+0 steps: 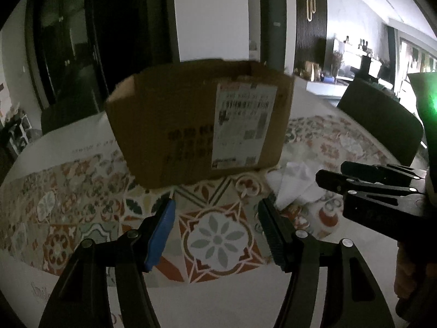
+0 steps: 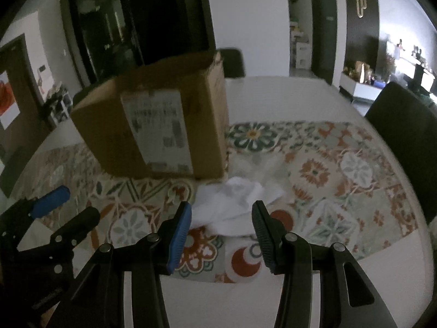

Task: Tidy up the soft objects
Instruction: 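Move the open right tool to the white cloth on the runner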

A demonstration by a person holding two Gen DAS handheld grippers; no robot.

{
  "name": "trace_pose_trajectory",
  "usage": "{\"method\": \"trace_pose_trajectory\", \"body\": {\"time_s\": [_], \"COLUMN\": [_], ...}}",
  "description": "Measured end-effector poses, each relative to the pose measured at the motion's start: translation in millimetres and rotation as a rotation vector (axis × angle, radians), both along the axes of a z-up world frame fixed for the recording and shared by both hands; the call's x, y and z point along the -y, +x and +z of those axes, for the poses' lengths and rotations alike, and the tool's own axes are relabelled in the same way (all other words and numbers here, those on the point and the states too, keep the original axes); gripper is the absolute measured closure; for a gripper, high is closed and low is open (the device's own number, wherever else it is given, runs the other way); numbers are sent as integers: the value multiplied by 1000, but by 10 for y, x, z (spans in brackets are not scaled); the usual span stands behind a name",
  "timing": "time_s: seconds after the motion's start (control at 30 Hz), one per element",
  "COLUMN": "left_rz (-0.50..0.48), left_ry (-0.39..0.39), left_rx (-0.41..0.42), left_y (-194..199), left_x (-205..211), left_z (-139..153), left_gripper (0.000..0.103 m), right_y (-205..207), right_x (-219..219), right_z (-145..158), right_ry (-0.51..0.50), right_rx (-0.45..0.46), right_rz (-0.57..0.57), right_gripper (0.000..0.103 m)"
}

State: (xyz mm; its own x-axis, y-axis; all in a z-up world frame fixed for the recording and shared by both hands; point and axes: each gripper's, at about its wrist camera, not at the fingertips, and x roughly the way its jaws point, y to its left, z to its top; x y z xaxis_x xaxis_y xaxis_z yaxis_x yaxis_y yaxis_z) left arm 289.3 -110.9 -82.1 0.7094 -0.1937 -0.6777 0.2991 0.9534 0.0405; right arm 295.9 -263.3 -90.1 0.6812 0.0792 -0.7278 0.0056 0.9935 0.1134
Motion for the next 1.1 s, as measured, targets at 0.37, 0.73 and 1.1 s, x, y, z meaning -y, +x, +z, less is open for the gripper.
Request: {"method": "trace_pose_trajectory", "body": {"time_s": [0.37,0.73,1.1], "left_rz": [42,77,68], "left_ry": [-6,-12,-16], "left_rx": [-94,-139,-149], "left_y": [219,346,340], "left_x": [-87,-152,-113], "left_z": [-306,-441,-451], "left_gripper": [40,39,39], "right_y": [244,440,443], "right_x": [-81,-133,-88], "right_z": [-420,-582,-588], "right_ry": [40,18,-21], "right_rx": [-128,-155,-154], "right_rz": [31,5,-46], "right_gripper": [55,55,89]}}
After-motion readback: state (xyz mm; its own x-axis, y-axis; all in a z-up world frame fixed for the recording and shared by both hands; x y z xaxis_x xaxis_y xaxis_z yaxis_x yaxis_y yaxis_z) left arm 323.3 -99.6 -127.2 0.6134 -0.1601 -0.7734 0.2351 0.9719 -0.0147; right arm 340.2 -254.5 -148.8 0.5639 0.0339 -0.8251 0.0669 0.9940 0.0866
